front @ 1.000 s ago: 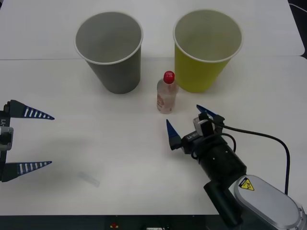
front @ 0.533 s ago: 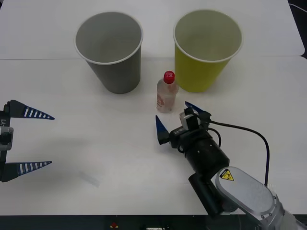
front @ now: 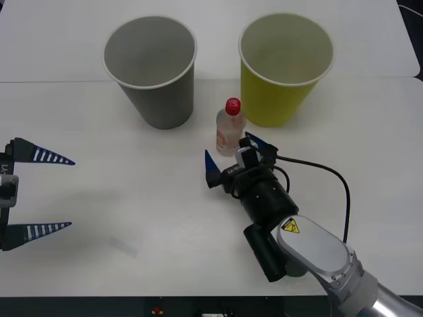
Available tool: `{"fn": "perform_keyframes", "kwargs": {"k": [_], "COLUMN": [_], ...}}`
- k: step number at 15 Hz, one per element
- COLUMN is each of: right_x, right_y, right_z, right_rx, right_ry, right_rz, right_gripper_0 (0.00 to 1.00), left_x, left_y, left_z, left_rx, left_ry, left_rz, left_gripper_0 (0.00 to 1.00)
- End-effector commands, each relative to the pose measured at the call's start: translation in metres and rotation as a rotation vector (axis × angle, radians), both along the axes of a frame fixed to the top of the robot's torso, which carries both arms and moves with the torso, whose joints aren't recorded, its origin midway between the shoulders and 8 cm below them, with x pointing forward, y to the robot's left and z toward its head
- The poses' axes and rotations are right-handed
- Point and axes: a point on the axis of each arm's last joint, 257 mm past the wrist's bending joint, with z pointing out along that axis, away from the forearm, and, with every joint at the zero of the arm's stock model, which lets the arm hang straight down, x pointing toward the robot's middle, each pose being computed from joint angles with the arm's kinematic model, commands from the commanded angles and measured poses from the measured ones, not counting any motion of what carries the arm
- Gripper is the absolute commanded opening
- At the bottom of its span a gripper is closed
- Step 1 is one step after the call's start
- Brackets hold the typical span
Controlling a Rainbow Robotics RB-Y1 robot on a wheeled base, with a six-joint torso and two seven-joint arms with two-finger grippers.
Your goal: Put the can into the green bin and the plastic bottle into the gray bin
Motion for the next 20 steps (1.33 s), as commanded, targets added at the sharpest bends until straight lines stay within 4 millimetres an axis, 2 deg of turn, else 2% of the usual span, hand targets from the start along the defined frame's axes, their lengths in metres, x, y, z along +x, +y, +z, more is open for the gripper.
{"fn": "perform_keyframes", "kwargs": {"k": [1, 9, 12, 13, 14, 15, 20], "right_x": [0.011, 0.043, 0.046, 0.046, 0.047, 0.047, 0.047], "right_y": [0.000, 0.006, 0.007, 0.007, 0.007, 0.007, 0.006], "right_z": [0.001, 0.006, 0.010, 0.011, 0.011, 0.011, 0.011], "right_rx": [-0.008, -0.022, -0.020, -0.025, -0.020, -0.023, -0.023], "right_ry": [-0.006, -0.015, -0.020, -0.023, -0.022, -0.024, -0.023], "right_rz": [-0.020, -0.046, -0.046, -0.045, -0.045, -0.045, -0.046], "right_gripper_0": [1.00, 1.00, 1.00, 0.60, 0.07, 0.00, 0.00], "left_x": [0.000, 0.000, 0.000, 0.000, 0.000, 0.000, 0.000], "left_y": [0.000, 0.000, 0.000, 0.000, 0.000, 0.000, 0.000], "left_z": [0.000, 0.000, 0.000, 0.000, 0.000, 0.000, 0.000], "left_rx": [0.000, 0.000, 0.000, 0.000, 0.000, 0.000, 0.000], "left_ry": [0.000, 0.000, 0.000, 0.000, 0.000, 0.000, 0.000], "left_rz": [0.000, 0.000, 0.000, 0.000, 0.000, 0.000, 0.000], "left_gripper_0": [1.00, 1.00, 1.00, 1.00, 1.00, 1.00, 1.00]}}
